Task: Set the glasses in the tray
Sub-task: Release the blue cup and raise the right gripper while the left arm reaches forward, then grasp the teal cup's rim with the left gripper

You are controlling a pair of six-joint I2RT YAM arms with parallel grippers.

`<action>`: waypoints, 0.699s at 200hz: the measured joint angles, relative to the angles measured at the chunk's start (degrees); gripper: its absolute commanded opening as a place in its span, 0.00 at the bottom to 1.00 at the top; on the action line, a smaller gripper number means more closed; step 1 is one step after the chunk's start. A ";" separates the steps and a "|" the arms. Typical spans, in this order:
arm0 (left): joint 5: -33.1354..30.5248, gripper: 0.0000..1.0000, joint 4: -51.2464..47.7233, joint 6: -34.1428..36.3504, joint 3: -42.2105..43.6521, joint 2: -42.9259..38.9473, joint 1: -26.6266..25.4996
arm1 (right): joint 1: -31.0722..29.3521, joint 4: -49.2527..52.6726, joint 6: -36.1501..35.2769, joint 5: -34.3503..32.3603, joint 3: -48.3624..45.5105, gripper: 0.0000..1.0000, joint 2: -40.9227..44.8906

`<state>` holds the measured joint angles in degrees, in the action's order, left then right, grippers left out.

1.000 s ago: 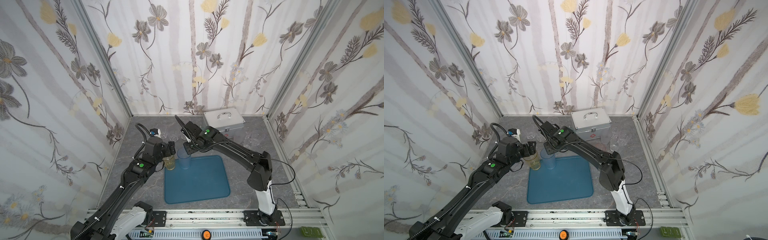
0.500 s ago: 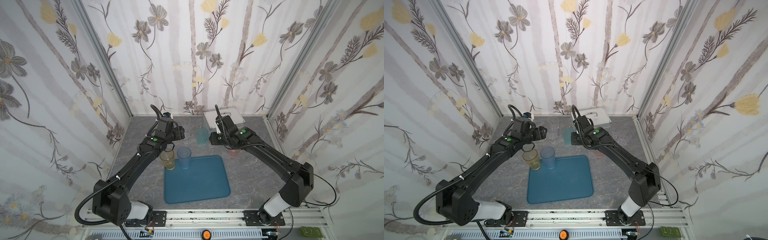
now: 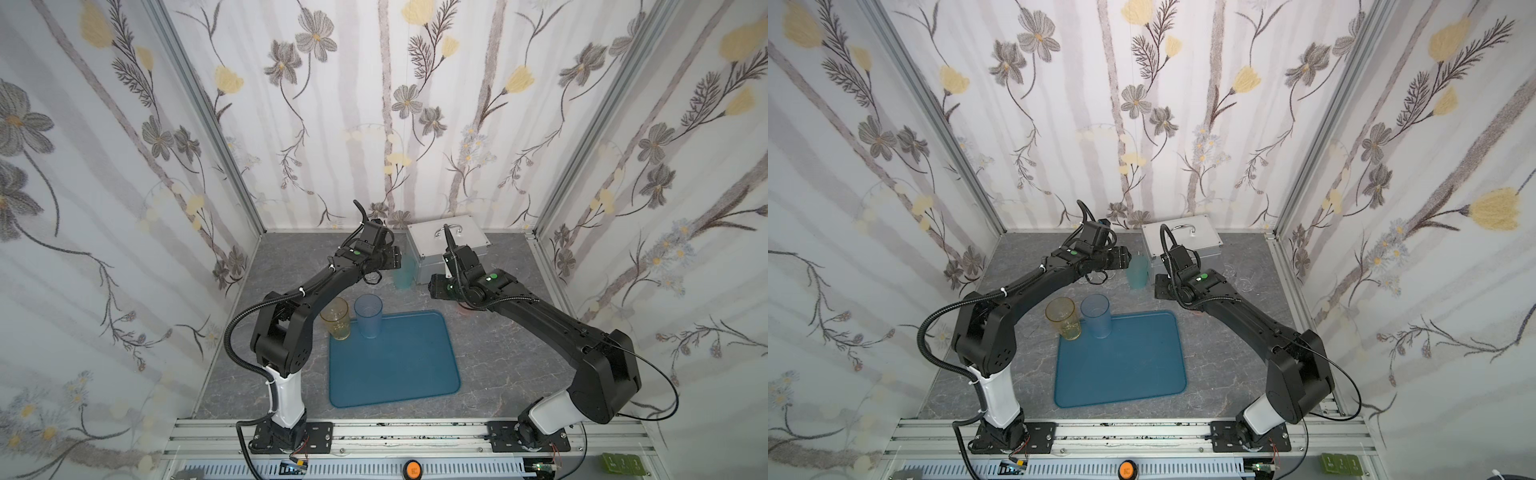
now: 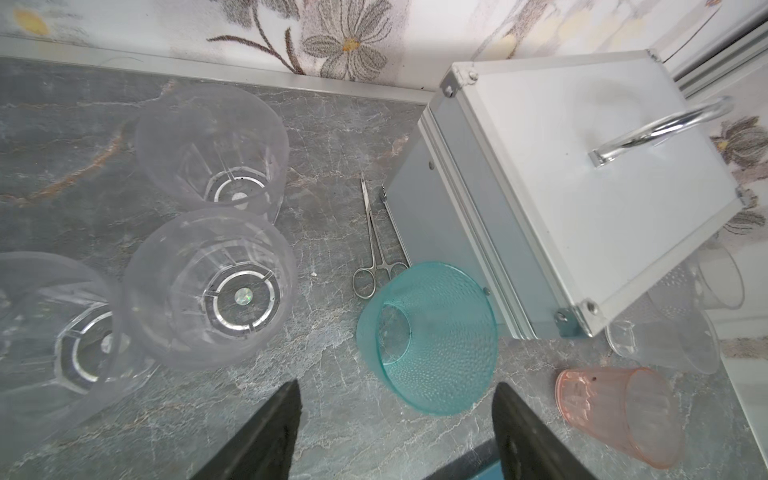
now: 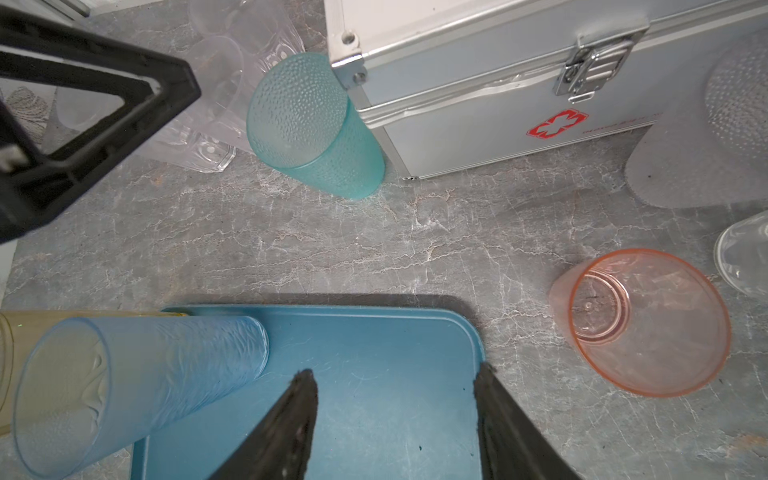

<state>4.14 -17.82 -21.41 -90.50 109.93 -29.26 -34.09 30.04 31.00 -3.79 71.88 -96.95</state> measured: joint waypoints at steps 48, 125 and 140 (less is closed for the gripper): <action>0.11 0.55 -0.02 0.04 -3.96 6.99 -0.39 | 0.07 -0.94 -0.02 0.00 -0.98 0.61 -0.04; -1.55 0.21 -0.17 0.22 -5.55 10.47 -0.81 | 0.09 -2.38 -0.07 0.04 -2.19 0.61 -0.70; -2.05 0.14 -0.17 0.24 -5.53 10.47 -0.81 | 0.09 -2.51 -0.09 0.04 -2.19 0.61 -0.87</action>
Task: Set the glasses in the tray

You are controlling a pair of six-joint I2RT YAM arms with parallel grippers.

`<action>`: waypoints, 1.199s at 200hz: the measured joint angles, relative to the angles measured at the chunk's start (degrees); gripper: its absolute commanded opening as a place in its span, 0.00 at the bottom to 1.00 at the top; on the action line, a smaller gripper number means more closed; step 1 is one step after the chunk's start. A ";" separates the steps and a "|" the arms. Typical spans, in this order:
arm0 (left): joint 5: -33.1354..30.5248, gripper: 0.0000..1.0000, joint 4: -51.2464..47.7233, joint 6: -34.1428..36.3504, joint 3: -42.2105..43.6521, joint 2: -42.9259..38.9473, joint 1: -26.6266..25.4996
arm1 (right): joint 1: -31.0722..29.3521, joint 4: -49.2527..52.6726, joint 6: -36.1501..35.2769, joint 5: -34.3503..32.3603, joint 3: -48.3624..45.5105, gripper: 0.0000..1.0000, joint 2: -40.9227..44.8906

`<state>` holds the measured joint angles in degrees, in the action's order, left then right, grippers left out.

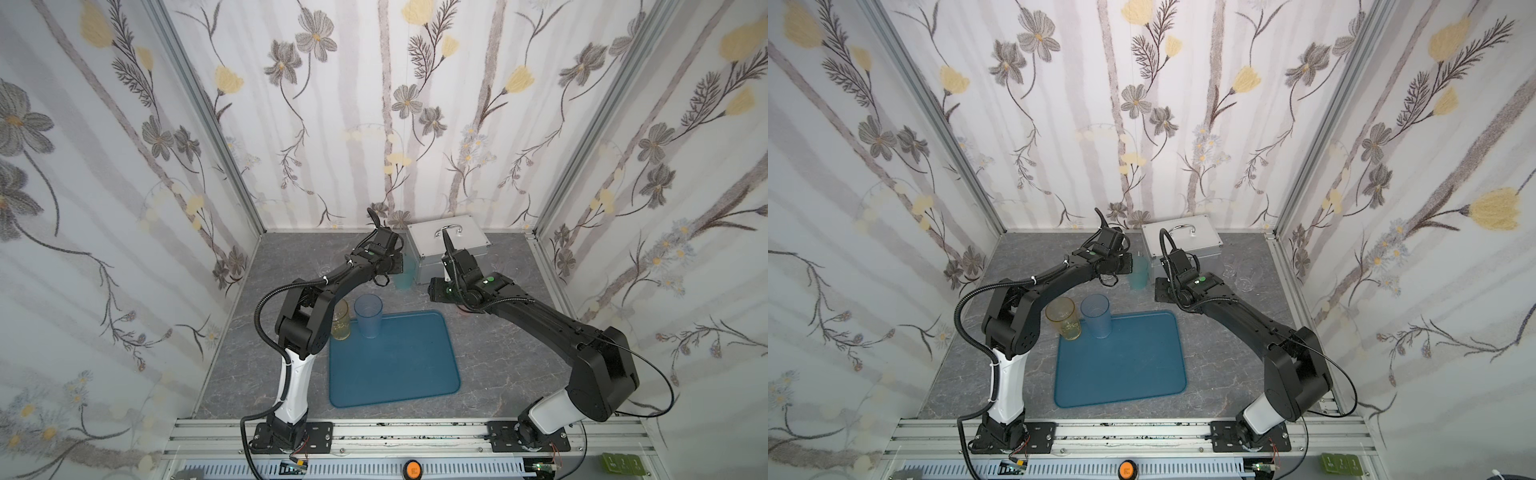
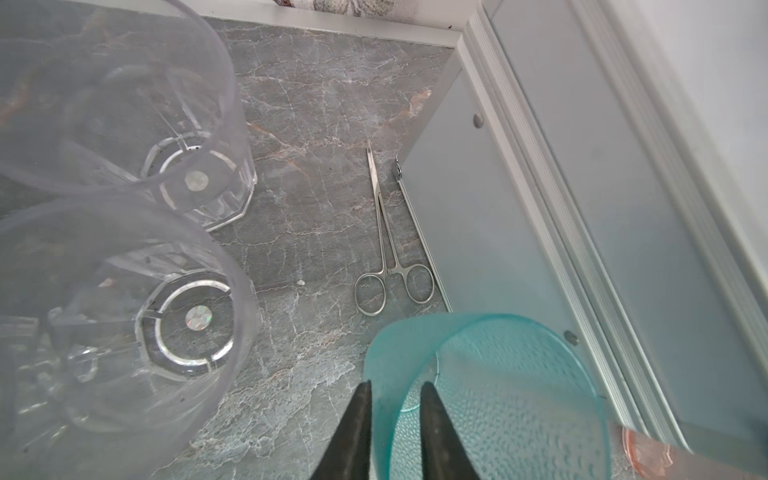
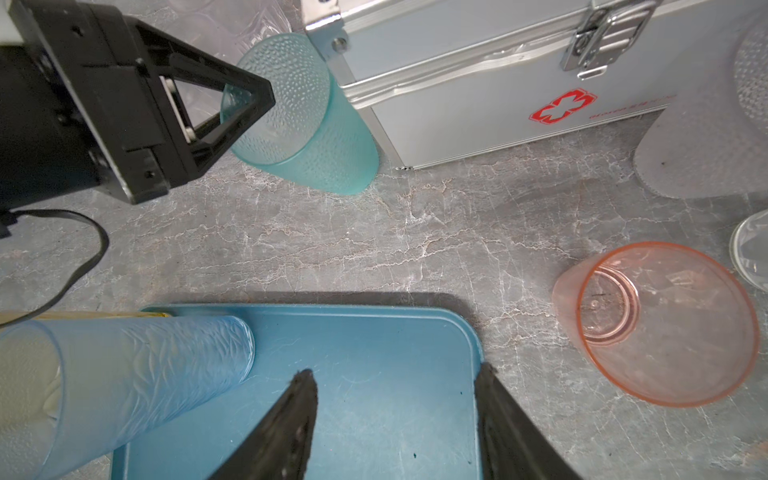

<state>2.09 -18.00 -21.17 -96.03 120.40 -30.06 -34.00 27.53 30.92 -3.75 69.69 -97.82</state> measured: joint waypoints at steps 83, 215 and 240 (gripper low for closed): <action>-0.35 0.00 -1.05 0.42 3.69 -2.97 0.00 | 0.00 -0.33 0.07 0.37 0.02 0.61 -0.46; 0.22 0.00 -1.79 -4.46 19.93 -26.77 -7.52 | -9.62 3.89 0.87 -10.19 9.42 0.59 7.37; 0.07 0.00 -1.95 -6.69 20.81 -28.11 -9.53 | -11.23 5.88 0.07 -15.32 12.20 0.53 4.09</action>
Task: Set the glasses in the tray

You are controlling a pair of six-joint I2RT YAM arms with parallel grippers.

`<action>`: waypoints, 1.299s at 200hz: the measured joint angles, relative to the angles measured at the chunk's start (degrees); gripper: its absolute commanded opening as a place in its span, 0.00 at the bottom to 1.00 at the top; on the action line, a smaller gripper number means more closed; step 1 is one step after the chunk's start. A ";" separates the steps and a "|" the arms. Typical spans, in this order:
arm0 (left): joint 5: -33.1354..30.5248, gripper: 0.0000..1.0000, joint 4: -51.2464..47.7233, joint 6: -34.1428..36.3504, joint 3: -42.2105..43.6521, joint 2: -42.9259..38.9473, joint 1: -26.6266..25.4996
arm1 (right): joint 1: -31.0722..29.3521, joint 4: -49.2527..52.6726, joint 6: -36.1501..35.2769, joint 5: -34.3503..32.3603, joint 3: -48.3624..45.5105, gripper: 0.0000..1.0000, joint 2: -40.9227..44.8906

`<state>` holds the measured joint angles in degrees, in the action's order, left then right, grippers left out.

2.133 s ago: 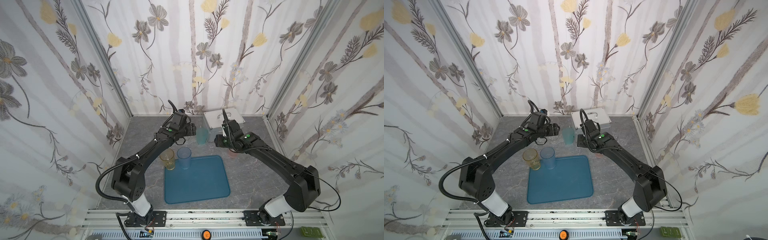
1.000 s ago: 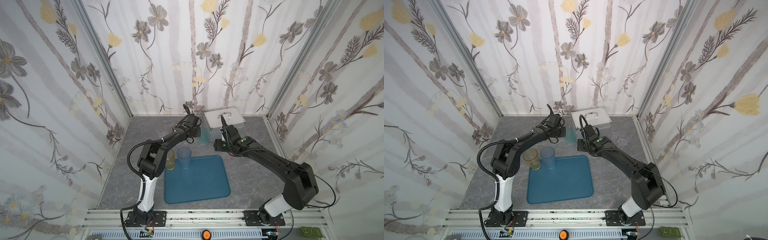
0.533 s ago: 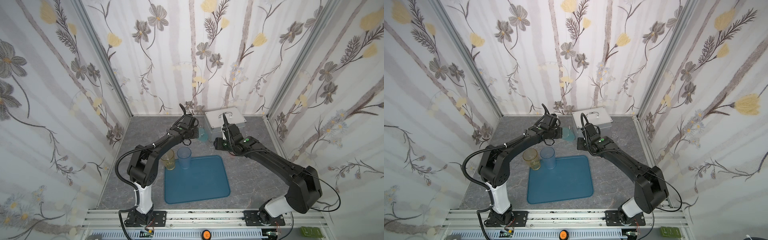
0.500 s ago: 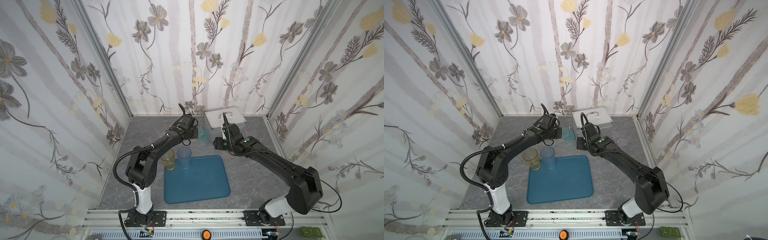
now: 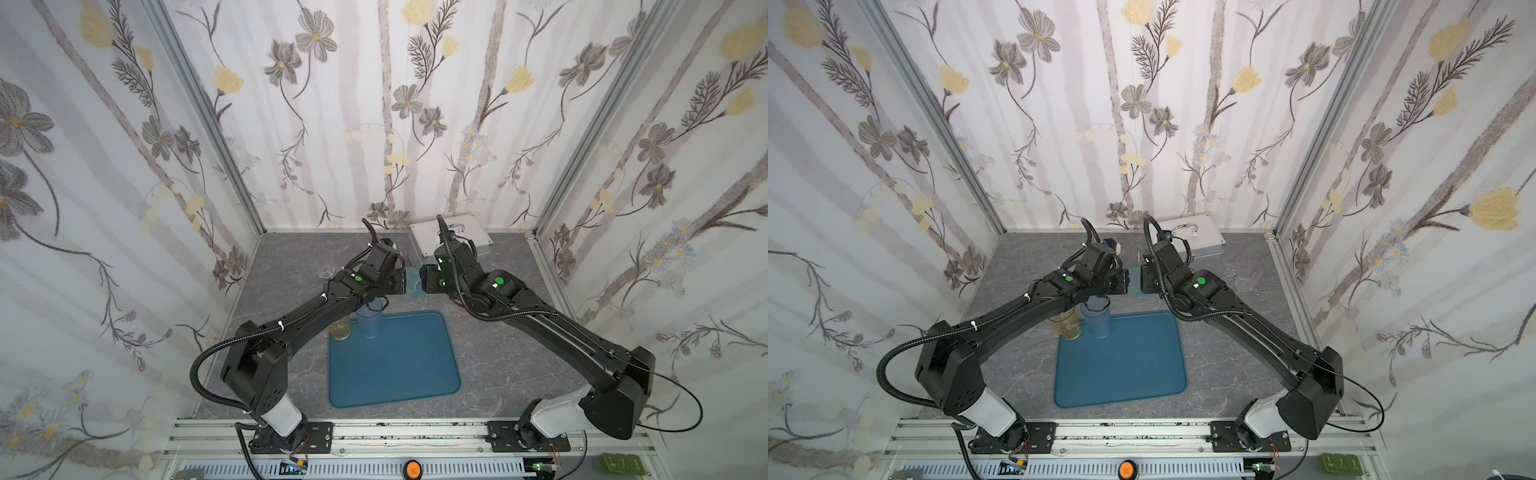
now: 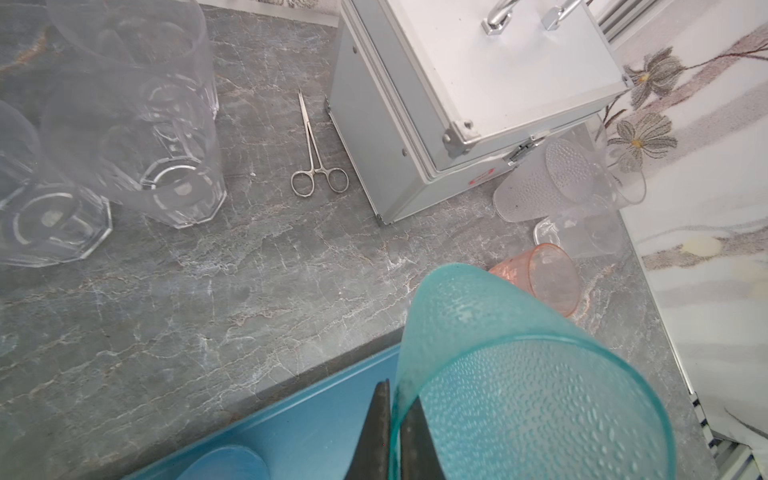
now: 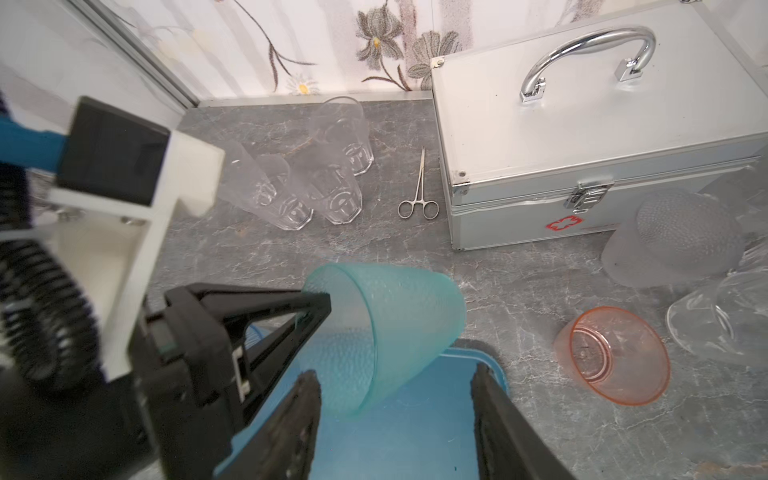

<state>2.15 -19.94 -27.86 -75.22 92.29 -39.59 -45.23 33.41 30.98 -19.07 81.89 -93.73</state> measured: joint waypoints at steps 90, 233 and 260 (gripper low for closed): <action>-0.17 0.00 -0.02 -5.09 0.42 -1.38 -3.26 | -2.38 4.15 -2.14 -8.98 2.12 0.20 -6.80; 3.63 0.58 0.31 -5.68 4.74 -13.75 -3.43 | 0.15 10.99 -5.07 -7.06 2.01 0.04 -6.36; 2.27 0.59 0.37 -1.84 7.15 -17.49 -1.64 | 0.33 14.45 -7.08 -1.57 3.30 0.04 -7.02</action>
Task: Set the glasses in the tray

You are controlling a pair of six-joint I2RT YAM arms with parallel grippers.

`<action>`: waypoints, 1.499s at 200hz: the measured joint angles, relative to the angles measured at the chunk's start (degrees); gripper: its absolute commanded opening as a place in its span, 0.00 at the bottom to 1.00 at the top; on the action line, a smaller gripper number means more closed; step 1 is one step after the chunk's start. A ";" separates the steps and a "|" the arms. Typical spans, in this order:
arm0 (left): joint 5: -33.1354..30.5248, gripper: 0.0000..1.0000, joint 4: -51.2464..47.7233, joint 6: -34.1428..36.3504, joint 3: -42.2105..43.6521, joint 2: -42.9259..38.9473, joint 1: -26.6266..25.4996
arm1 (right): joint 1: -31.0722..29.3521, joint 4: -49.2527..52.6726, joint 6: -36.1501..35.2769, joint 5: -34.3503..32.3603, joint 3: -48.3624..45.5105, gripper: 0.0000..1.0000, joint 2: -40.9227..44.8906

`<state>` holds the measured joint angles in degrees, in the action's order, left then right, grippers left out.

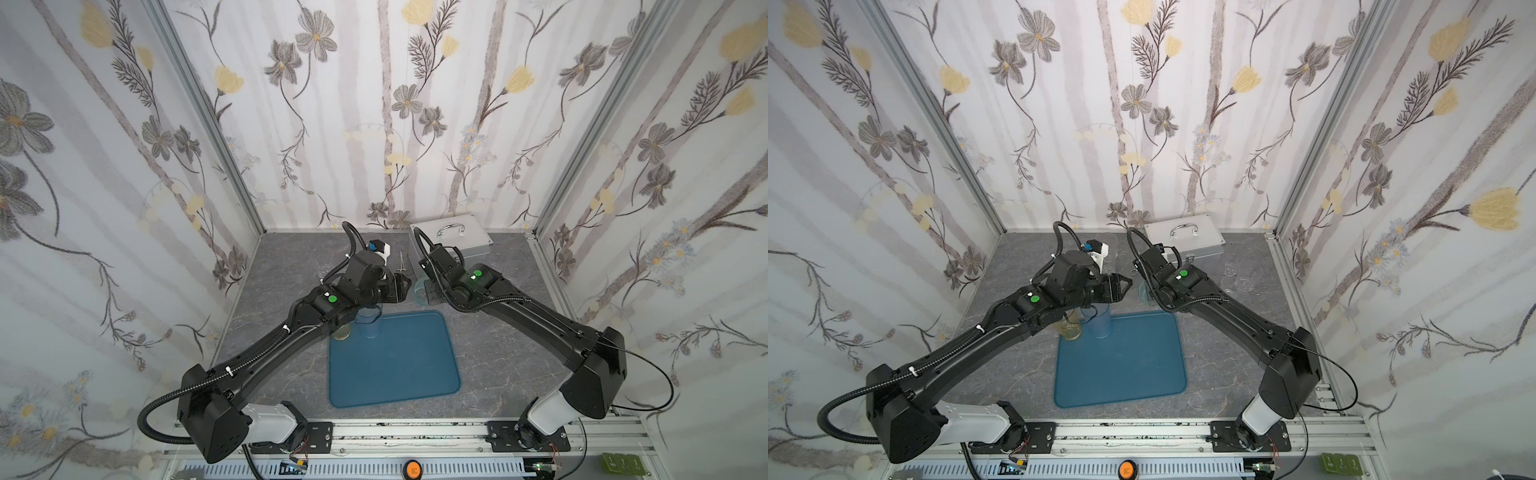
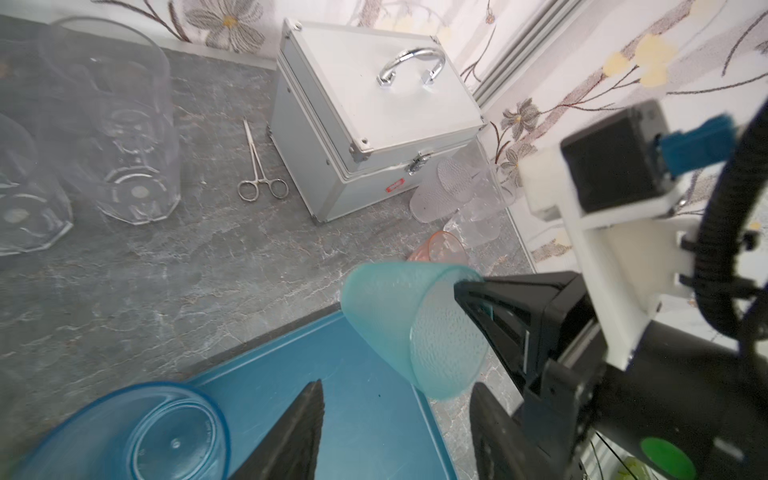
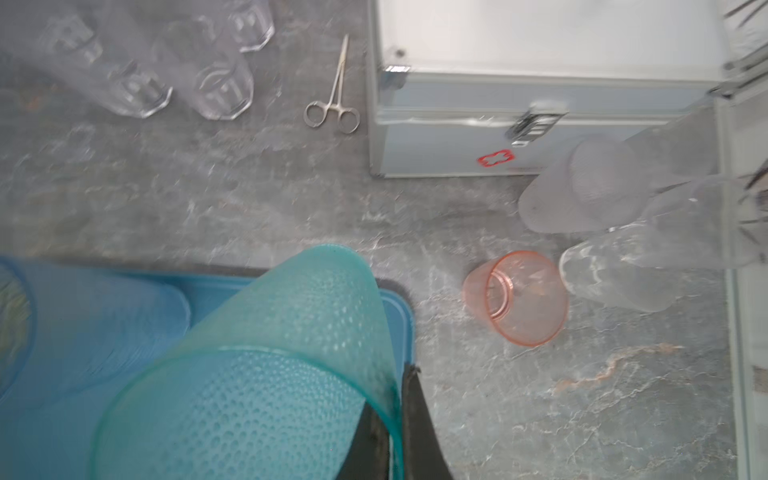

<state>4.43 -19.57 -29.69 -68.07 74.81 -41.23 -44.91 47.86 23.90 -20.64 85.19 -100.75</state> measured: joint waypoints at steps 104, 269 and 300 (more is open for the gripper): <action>-8.50 0.60 5.49 17.59 12.15 -10.45 1.88 | -3.02 5.44 -2.71 9.60 4.70 0.02 -10.95; -5.84 0.60 10.12 19.34 16.04 -11.32 3.10 | -3.72 3.45 -3.58 9.40 10.14 0.08 -20.09; -5.68 0.60 10.36 19.34 16.46 -11.17 3.19 | -3.74 3.41 -3.58 8.70 10.75 0.26 -20.57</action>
<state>-1.26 -9.21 -10.35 -51.62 63.64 -38.04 -48.64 51.27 20.32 -11.94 95.94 -121.32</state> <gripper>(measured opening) 0.602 0.177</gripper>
